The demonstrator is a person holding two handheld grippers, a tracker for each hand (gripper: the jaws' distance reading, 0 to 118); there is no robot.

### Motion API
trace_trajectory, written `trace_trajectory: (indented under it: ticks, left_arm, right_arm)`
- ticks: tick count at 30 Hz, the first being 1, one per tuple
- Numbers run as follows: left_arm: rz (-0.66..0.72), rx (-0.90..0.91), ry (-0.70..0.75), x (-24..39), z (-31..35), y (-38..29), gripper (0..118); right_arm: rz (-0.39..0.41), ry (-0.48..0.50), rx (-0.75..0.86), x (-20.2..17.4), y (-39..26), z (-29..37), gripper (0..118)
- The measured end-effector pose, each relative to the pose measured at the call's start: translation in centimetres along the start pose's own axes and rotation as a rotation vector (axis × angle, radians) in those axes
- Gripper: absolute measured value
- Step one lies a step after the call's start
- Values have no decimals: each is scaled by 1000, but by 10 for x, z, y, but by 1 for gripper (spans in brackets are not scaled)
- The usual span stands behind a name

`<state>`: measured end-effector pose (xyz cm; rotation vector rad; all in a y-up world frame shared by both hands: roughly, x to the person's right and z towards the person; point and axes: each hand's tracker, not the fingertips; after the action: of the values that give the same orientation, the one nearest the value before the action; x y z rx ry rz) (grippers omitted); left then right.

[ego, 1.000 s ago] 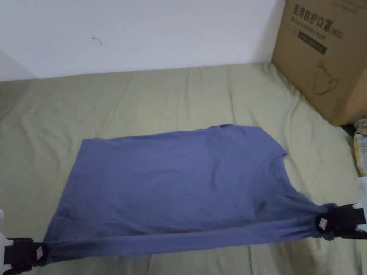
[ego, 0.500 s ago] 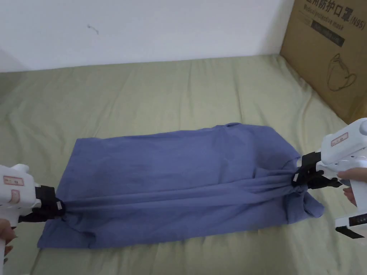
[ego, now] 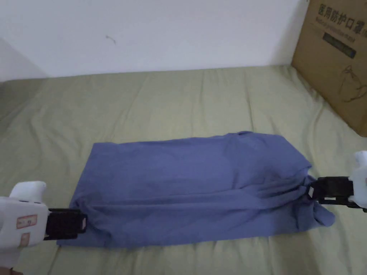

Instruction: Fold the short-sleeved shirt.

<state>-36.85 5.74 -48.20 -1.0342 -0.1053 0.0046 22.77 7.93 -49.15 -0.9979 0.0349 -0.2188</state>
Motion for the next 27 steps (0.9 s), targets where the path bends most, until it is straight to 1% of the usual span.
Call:
trace_trajectory:
  ticks: [1,2,3,4,5,7,8,10,12,13,14,15,16,18,20,23,24,25,26,27]
  left_arm:
    - [-32,-25,11,3,6,-7,38]
    - [-48,-35,24,5,10,-12,12]
    - [-39,-35,44,7,12,-18,0]
    - [-23,-37,50,9,12,-24,0]
    - [7,-34,31,6,14,-27,0]
    - [122,-46,-62,-1,11,-32,0]
    - [161,-44,-40,-10,9,-34,0]
    - [175,-31,-2,-19,0,-30,0]
    - [194,-24,-3,-25,-16,-23,2]
    - [208,-28,-10,-29,-25,-20,16]
    - [213,-36,-2,-32,-35,-17,45]
    - [221,-55,7,-34,-47,-15,97]
    - [222,-85,22,-31,-60,-13,118]
    - [219,-79,33,-32,-73,-8,113]
    - [201,-132,58,-25,-89,-6,113]
    - [160,-187,85,-11,-100,-6,114]
    - [142,-183,89,-13,-105,-5,108]
    - [145,-162,76,-12,-99,-5,98]
    - [144,-126,54,-9,-92,-4,83]
    - [127,-105,51,-6,-86,-4,50]
  right_arm:
    - [34,32,1,-5,-6,5,75]
    - [56,55,7,-9,-11,9,55]
    - [75,54,45,-14,-18,15,41]
    - [81,48,69,-19,-23,18,41]
    - [72,39,54,-21,-24,15,0]
    - [44,76,38,-20,-40,9,0]
    - [38,96,22,-19,-45,5,0]
    - [46,87,14,-20,-44,-1,0]
    - [63,75,7,-18,-50,-8,0]
    - [63,74,2,-21,-39,-4,0]
    - [57,77,-1,-19,-40,-7,0]
    - [43,86,-6,-16,-43,-10,0]
    - [28,96,-12,-13,-45,-13,0]
    - [14,102,-19,-11,-38,-12,0]
    - [11,101,-23,-5,-42,-19,0]
    - [13,63,-31,3,-36,-25,0]
    - [9,55,-31,8,-36,-28,0]
    - [1,48,-30,9,-31,-26,0]
    - [-10,42,-27,15,-30,-29,0]
    - [-23,37,-21,20,-28,-32,0]
